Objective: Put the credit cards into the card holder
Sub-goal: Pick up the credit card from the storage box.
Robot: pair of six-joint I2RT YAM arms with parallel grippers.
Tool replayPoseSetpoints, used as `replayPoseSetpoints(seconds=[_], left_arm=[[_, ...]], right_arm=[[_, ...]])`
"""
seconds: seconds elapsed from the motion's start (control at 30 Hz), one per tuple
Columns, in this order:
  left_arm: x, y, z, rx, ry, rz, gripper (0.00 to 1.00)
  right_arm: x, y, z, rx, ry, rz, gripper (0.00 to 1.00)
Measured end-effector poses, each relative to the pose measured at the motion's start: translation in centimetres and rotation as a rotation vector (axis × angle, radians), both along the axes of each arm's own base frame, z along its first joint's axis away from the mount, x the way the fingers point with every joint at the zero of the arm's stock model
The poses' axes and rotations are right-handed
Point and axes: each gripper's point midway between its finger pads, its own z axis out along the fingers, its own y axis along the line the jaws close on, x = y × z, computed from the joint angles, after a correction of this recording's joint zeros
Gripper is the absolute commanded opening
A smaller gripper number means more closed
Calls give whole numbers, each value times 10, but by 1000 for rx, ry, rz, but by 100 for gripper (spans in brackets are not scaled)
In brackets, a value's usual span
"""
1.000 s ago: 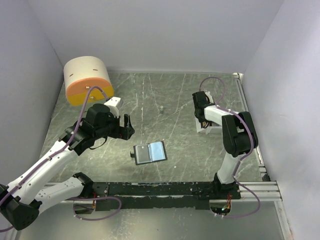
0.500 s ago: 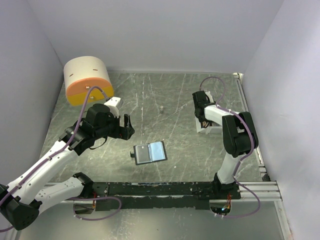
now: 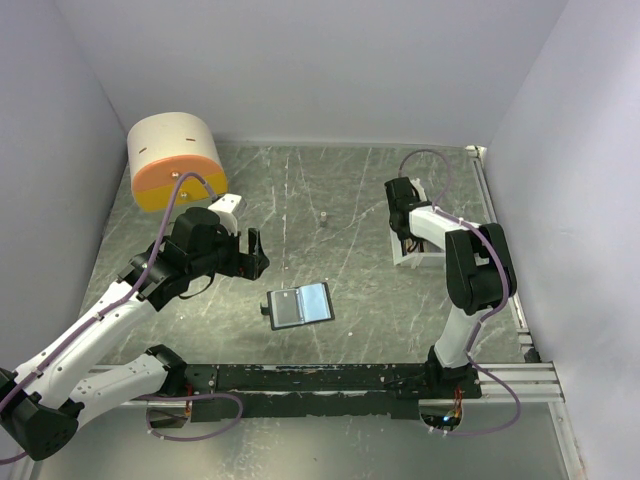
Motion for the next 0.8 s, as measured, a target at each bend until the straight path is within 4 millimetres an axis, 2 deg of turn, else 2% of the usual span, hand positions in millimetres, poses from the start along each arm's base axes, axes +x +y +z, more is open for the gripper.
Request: replayPoseSetpoints(seconds=[0.03,0.3,0.6,0.73,0.8], left_arm=[[0,0,0,0,0,0,99],[0,0,0,0,0,0,99],[1,-1,-5,10,14,-1,98],[2,-1,-7,16,22,-1,97],[2,-2,-9,18,26,0,95]], right_arm=[[1,0,2,-1,-3,-2,0],[4,3,10,23,-10,5,0],[-6,18,25,159,-55,1,0],[-11,28,41,255,-106,1,0],[-13,37,57,321,-154,10,0]])
